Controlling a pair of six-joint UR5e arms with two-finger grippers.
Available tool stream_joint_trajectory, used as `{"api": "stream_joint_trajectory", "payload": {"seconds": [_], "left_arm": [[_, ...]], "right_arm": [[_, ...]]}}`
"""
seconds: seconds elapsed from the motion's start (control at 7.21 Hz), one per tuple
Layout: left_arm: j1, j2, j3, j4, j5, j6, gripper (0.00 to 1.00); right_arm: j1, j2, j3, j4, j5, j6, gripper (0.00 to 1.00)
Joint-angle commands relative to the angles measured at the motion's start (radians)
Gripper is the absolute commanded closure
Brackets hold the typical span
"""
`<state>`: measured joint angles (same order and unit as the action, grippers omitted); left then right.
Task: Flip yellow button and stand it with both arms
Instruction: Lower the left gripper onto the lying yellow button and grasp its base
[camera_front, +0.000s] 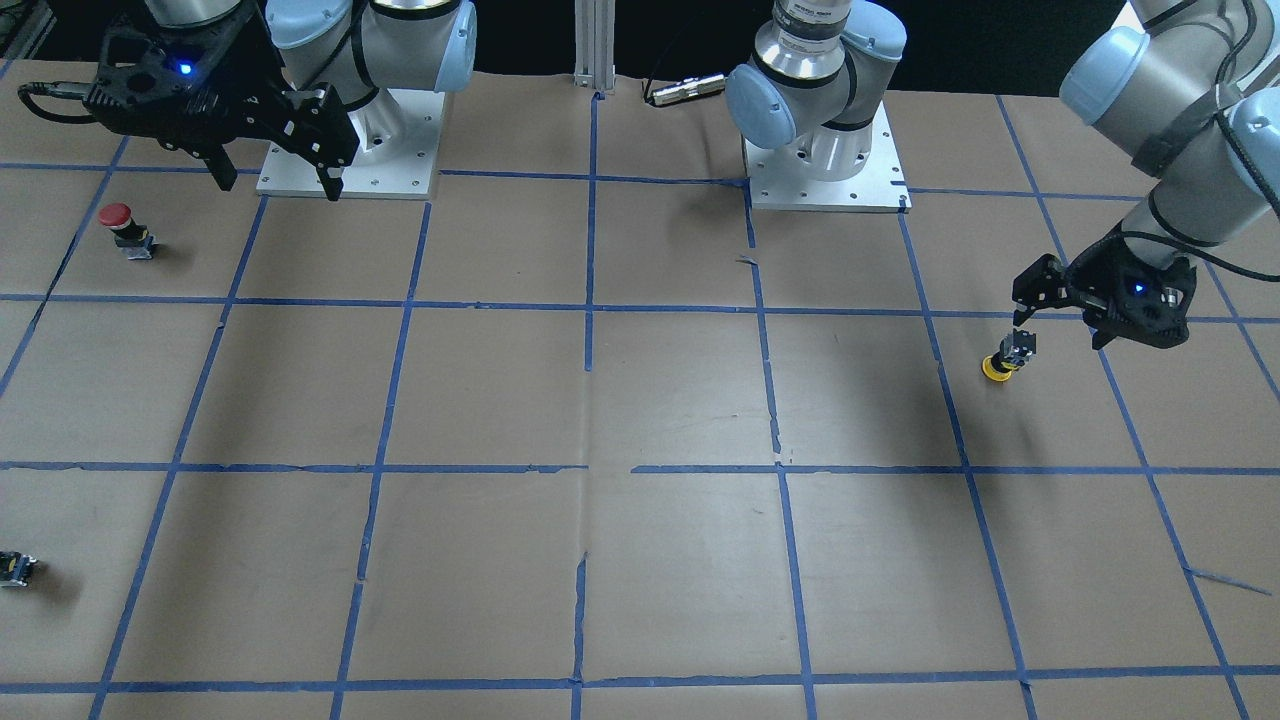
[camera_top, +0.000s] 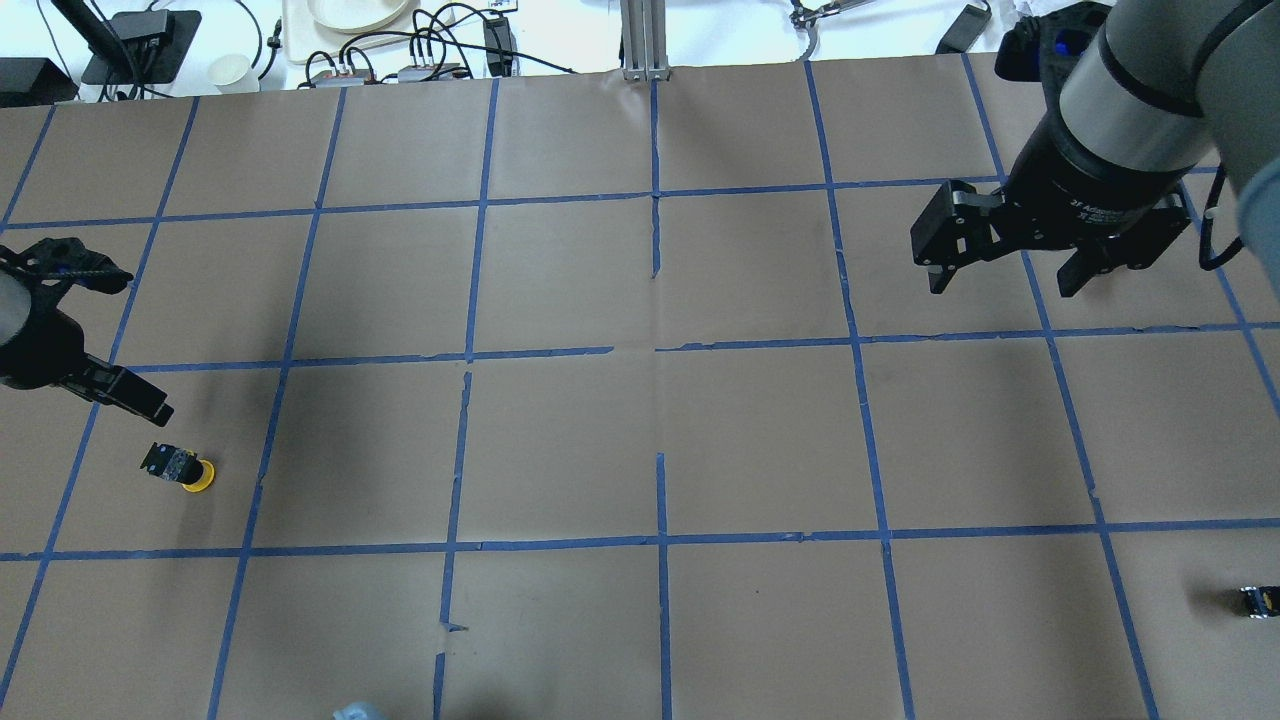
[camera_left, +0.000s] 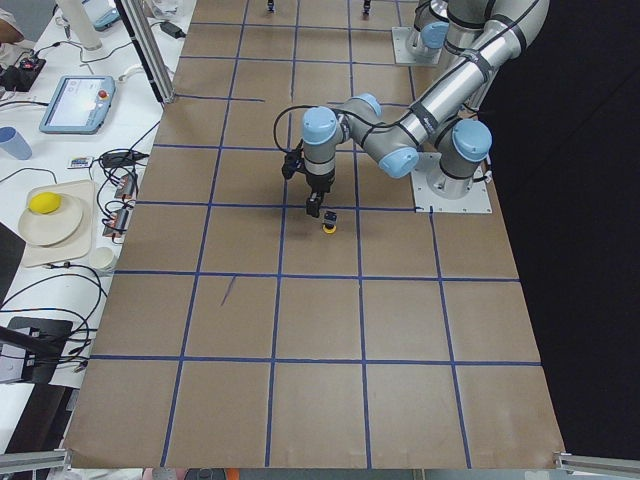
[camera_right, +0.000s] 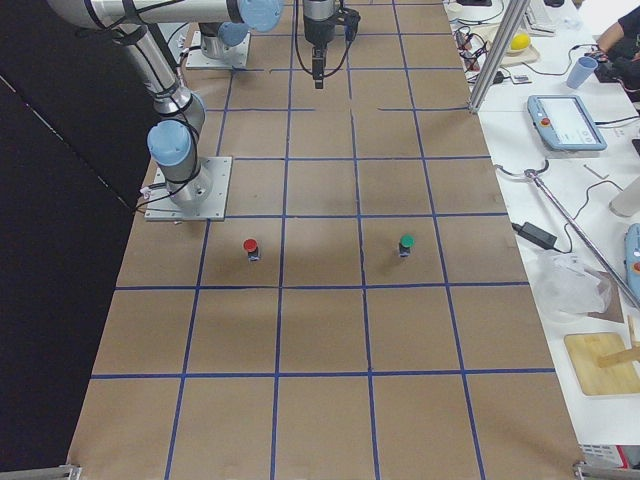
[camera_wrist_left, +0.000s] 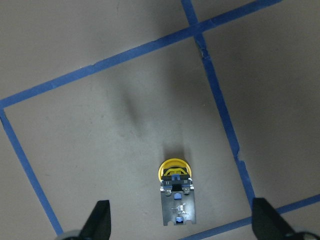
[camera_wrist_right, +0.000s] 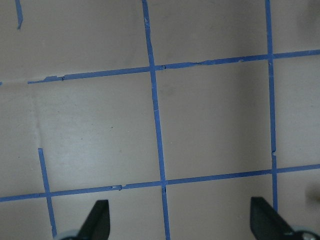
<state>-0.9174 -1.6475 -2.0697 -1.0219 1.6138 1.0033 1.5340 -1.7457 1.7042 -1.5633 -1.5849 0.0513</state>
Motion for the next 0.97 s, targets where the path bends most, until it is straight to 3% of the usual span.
{"api": "stream_joint_trajectory", "payload": {"seconds": [0.0, 0.42, 0.83], "left_arm": [[0.055, -0.046, -0.02, 0.022, -0.009, 0.092, 0.02], [0.054, -0.052, -0.084, 0.106, -0.002, 0.086, 0.03], [0.049, -0.058, -0.086, 0.111, -0.006, 0.031, 0.18]], "right_arm": [[-0.002, 0.0, -0.001, -0.001, -0.001, 0.001, 0.0], [0.002, 0.002, 0.0, -0.001, -0.001, 0.013, 0.0], [-0.038, 0.044, -0.021, -0.003, -0.024, 0.047, 0.0]]}}
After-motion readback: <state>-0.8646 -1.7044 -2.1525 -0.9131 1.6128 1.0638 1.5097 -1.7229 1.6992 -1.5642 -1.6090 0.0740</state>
